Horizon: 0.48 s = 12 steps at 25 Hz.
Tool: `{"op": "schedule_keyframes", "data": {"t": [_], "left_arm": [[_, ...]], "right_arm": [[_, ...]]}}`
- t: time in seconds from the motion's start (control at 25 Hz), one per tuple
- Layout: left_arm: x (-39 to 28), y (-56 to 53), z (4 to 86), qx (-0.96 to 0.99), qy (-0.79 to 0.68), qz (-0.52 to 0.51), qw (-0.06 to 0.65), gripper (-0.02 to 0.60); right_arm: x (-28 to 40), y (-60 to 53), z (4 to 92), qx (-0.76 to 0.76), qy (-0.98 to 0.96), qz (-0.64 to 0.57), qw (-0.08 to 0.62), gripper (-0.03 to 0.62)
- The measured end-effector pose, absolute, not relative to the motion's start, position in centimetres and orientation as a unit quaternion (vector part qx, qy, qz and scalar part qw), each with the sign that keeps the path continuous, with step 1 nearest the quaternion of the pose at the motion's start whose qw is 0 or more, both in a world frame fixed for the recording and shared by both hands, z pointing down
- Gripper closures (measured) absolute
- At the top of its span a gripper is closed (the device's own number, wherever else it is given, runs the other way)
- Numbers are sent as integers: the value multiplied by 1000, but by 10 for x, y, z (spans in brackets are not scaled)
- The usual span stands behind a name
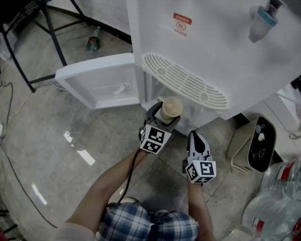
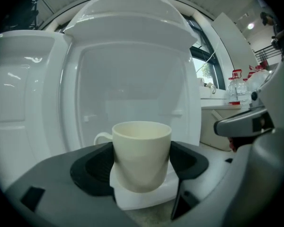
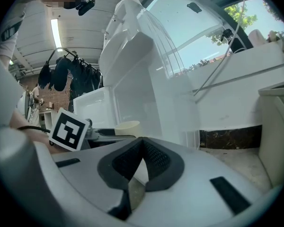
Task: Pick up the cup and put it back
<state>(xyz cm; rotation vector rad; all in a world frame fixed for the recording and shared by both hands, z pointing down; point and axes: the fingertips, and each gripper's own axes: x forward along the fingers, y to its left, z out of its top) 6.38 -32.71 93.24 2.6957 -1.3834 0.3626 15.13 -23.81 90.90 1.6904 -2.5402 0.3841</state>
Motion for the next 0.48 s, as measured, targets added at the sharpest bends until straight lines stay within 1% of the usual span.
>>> {"op": "schedule_keyframes", "data": {"t": [0.48], "left_arm": [[44, -271, 867, 898, -432, 76, 30, 207]], "right_arm": [[145, -238, 907, 544, -830, 117, 37, 577]]}}
